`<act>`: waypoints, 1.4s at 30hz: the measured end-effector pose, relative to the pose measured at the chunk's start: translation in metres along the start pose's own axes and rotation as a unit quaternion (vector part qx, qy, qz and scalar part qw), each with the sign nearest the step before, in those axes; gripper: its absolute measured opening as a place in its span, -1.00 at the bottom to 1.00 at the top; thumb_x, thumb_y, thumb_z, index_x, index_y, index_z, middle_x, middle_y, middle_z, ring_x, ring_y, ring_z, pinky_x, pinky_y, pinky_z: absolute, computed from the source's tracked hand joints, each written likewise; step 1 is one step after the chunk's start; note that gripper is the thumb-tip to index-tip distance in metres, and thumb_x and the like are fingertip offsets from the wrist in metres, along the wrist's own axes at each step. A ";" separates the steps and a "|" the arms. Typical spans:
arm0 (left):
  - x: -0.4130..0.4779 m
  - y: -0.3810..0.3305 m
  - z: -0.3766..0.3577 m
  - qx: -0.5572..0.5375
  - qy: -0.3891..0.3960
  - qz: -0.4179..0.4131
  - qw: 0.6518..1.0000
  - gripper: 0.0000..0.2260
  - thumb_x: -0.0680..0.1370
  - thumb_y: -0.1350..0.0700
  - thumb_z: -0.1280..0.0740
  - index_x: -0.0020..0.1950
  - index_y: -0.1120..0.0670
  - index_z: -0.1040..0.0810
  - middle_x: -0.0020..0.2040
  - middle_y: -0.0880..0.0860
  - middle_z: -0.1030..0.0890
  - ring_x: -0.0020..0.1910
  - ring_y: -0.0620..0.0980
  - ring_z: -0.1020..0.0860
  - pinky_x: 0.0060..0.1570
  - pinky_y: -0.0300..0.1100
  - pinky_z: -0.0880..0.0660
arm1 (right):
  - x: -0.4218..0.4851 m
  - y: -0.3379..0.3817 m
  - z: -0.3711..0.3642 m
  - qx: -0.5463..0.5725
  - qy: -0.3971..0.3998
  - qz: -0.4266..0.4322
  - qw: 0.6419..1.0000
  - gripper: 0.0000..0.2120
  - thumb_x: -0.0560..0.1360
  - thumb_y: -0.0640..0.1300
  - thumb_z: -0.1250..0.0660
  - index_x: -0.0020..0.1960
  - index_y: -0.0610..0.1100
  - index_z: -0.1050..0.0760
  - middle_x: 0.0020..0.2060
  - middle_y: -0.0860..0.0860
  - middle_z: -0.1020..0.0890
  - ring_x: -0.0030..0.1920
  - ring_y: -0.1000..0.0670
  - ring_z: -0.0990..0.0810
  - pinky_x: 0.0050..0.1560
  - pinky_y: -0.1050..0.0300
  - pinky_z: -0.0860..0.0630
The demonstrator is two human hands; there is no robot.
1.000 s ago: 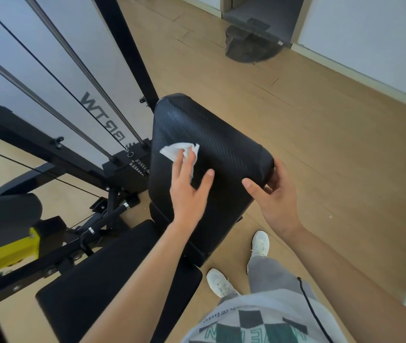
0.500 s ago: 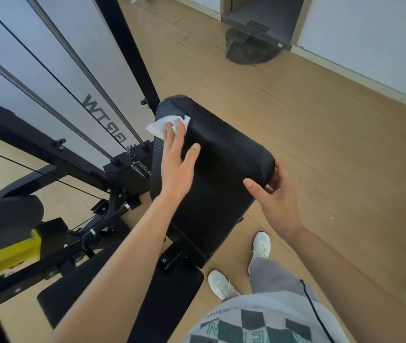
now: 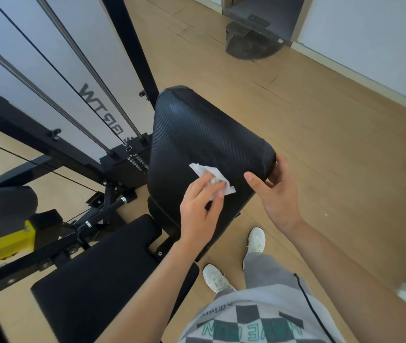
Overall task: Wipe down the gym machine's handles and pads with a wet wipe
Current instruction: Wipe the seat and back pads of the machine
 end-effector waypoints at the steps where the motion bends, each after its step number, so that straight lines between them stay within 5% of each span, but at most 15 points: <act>1: 0.006 0.001 0.005 -0.003 -0.020 0.002 1.000 -0.77 0.65 0.09 -0.31 0.18 0.14 -0.69 0.23 0.08 -0.64 0.24 -0.03 -0.59 0.18 0.02 -0.59 | 0.000 0.001 0.000 -0.001 -0.001 0.001 1.000 -0.52 0.49 -0.24 -0.50 0.33 0.04 -0.44 0.18 0.09 -0.64 0.19 0.09 -0.64 0.02 0.29 -0.59; 6: 0.041 -0.006 0.028 -0.023 -0.075 0.006 0.997 -0.89 0.59 0.21 -0.42 0.11 0.15 -0.64 0.06 -0.03 -0.63 0.06 -0.15 -0.61 0.01 -0.09 -0.60 | 0.000 0.003 0.002 -0.021 -0.004 0.004 1.000 -0.53 0.50 -0.23 -0.51 0.31 0.07 -0.43 0.11 0.21 -0.66 0.13 0.14 -0.65 0.00 0.32 -0.57; 9: 0.059 -0.001 0.042 -0.045 -0.120 0.045 0.991 -0.76 0.58 0.23 -0.43 0.21 0.02 -0.55 0.05 -0.15 -0.58 0.04 -0.14 -0.61 0.00 -0.12 -0.62 | 0.000 0.003 0.002 -0.028 0.000 0.002 1.000 -0.53 0.51 -0.21 -0.50 0.29 0.13 -0.43 0.07 0.31 -0.65 0.13 0.16 -0.65 0.00 0.34 -0.57; 14: 0.075 0.018 0.064 0.047 -0.245 0.058 0.966 -0.81 0.56 0.27 -0.41 0.16 0.15 -0.65 0.09 0.06 -0.61 0.10 -0.04 -0.58 0.06 -0.07 -0.61 | 0.001 -0.002 0.003 -0.020 0.000 -0.009 1.000 -0.54 0.51 -0.18 -0.51 0.29 0.13 -0.44 0.11 0.24 -0.65 0.15 0.13 -0.65 0.02 0.30 -0.58; 20: 0.059 -0.001 0.007 0.042 -0.121 0.026 0.991 -0.58 0.61 0.21 -0.30 0.47 0.23 -0.48 0.48 0.18 -0.49 0.47 0.09 -0.45 0.46 -0.06 -0.40 | 0.002 -0.003 0.003 -0.014 0.003 0.000 1.000 -0.51 0.49 -0.18 -0.52 0.35 0.02 -0.43 0.17 0.12 -0.65 0.18 0.09 -0.65 0.02 0.26 -0.60; 25: 0.015 -0.021 -0.013 0.017 -0.035 -0.020 0.999 -0.53 0.62 0.23 -0.22 0.54 0.25 -0.37 0.57 0.18 -0.34 0.61 0.11 -0.26 0.58 -0.02 -0.23 | 0.002 -0.002 0.003 -0.007 0.006 -0.003 1.000 -0.52 0.49 -0.20 -0.52 0.30 0.10 -0.44 0.15 0.19 -0.65 0.19 0.10 -0.63 0.02 0.26 -0.59; 30: 0.029 -0.005 0.003 0.017 -0.024 -0.024 0.999 -0.58 0.66 0.21 -0.13 0.52 0.23 -0.41 0.49 0.15 -0.47 0.42 0.04 -0.48 0.41 -0.17 -0.43 | 0.001 -0.002 0.001 -0.016 0.007 -0.006 1.000 -0.52 0.49 -0.21 -0.51 0.30 0.10 -0.43 0.12 0.25 -0.65 0.17 0.14 -0.64 0.03 0.31 -0.58; 33: 0.055 0.001 0.015 0.041 -0.026 -0.037 0.998 -0.60 0.67 0.14 -0.20 0.51 0.16 -0.46 0.53 0.11 -0.43 0.28 -0.03 -0.47 0.25 -0.42 -0.36 | 0.001 -0.004 0.002 -0.020 0.002 -0.008 1.000 -0.52 0.50 -0.22 -0.51 0.33 0.05 -0.42 0.11 0.26 -0.65 0.15 0.15 -0.65 0.03 0.32 -0.58; 36: 0.071 0.007 0.020 0.046 -0.034 -0.024 0.998 -0.58 0.64 0.07 -0.28 0.50 0.11 -0.49 0.54 0.08 -0.42 0.23 -0.04 -0.42 0.15 -0.47 -0.34 | 0.001 -0.003 0.002 -0.026 -0.001 -0.005 1.000 -0.52 0.50 -0.22 -0.51 0.33 0.06 -0.43 0.11 0.26 -0.65 0.16 0.15 -0.65 0.02 0.33 -0.58; 42: 0.059 0.018 0.015 0.029 -0.062 0.038 0.997 -0.47 0.58 -0.05 -0.33 0.52 0.11 -0.45 0.55 0.10 -0.39 0.37 -0.08 -0.34 0.27 -0.50 -0.28 | 0.002 -0.004 0.004 -0.037 -0.007 0.005 0.999 -0.52 0.50 -0.25 -0.51 0.36 -0.12 -0.45 0.11 0.22 -0.66 0.16 0.09 -0.65 0.03 0.27 -0.59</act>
Point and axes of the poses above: each hand's wrist, its own x-axis towards the middle knuckle, its own z-axis out of the back of the hand, y = z × x, the point moved 8 cm from there along x, towards the middle knuckle
